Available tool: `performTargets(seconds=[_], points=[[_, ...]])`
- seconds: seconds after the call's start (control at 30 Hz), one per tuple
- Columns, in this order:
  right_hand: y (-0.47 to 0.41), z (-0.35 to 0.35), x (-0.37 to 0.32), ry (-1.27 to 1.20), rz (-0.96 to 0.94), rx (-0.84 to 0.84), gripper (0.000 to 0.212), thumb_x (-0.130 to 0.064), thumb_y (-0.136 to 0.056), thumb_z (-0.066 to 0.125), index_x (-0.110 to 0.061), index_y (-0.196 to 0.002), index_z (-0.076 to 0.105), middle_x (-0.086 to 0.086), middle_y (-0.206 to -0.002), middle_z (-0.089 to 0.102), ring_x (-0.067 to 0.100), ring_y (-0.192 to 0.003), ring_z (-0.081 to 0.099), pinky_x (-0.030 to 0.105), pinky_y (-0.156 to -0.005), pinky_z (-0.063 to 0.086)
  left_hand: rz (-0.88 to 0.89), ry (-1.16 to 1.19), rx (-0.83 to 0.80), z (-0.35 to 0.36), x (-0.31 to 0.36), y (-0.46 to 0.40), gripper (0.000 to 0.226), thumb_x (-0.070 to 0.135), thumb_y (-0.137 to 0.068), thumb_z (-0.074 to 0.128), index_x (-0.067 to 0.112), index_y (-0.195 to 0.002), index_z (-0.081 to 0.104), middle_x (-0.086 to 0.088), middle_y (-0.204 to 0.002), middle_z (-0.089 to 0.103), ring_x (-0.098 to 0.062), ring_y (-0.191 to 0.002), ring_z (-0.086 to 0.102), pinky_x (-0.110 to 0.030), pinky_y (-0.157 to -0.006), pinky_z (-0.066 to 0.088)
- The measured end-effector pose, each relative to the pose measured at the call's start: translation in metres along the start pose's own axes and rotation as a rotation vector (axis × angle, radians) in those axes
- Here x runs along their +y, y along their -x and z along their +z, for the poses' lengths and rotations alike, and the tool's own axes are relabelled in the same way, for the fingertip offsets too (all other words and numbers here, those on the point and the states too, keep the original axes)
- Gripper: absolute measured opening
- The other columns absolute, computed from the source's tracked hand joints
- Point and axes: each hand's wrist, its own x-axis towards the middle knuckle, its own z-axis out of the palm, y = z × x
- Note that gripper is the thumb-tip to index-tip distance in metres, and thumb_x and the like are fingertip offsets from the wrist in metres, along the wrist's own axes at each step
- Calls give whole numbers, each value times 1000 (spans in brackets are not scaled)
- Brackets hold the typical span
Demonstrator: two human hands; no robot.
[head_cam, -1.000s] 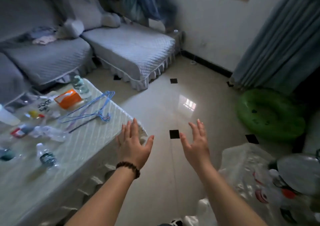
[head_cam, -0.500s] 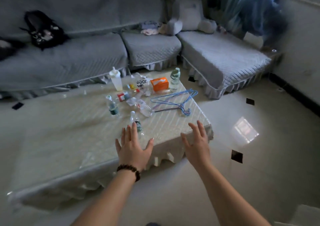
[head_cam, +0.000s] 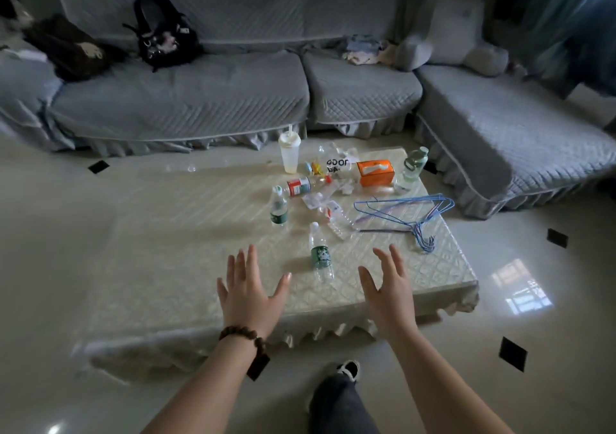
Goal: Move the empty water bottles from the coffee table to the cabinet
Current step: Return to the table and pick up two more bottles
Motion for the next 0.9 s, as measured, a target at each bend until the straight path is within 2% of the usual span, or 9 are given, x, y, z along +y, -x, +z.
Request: performTargets(seconds=[0.07,0.23,0.37,0.57,0.8,0.9], points=[[-22,13,-4,13,-1,-24,49,-40,-93,52,-26,-139,41,-4,-159,15,22,-145,20,46,-112,30,-16,-2,-8,5,-1,-23,87,65,-85,43,27,-151,2,-1,-160,6,-17,-147,-1,-48,-118,2],[-90,44,-5,6,13,-90,49,-41,-93,50,-29,-139,38,-7,-159,14,21,-143,25,46,-107,37,-42,-19,-14,22,2,-95,87,65,-85,44,27,-151,2,0,-160,5,-17,-147,-1,-47,-118,2],[-151,65,0,42,26,-163,49,-42,-94,48,-31,-140,36,-6,-159,13,21,-144,23,45,-105,40,-81,-20,-27,41,7,-158,87,65,-84,45,28,-151,2,1,-160,4,-15,-147,-1,-46,-118,2],[-223,107,26,103,46,-249,50,-43,-92,50,-29,-139,38,-7,-158,15,22,-142,27,48,-101,45,-93,-10,-61,81,6,-242,88,58,-84,54,26,-151,7,-1,-160,10,-16,-147,4,-46,-118,10],[-266,190,63,77,166,-320,61,-40,-90,56,-23,-144,33,-1,-157,20,20,-144,22,37,-113,30,-105,119,-132,149,-17,-307,94,46,-79,68,23,-151,11,-3,-158,17,-17,-146,12,-40,-117,19],[-279,227,82,92,229,-339,72,-45,-87,61,-24,-147,26,0,-158,19,18,-145,18,38,-114,29,-113,226,-126,181,-27,-332,97,41,-76,74,21,-150,14,-2,-155,23,-16,-142,22,-30,-113,23]])
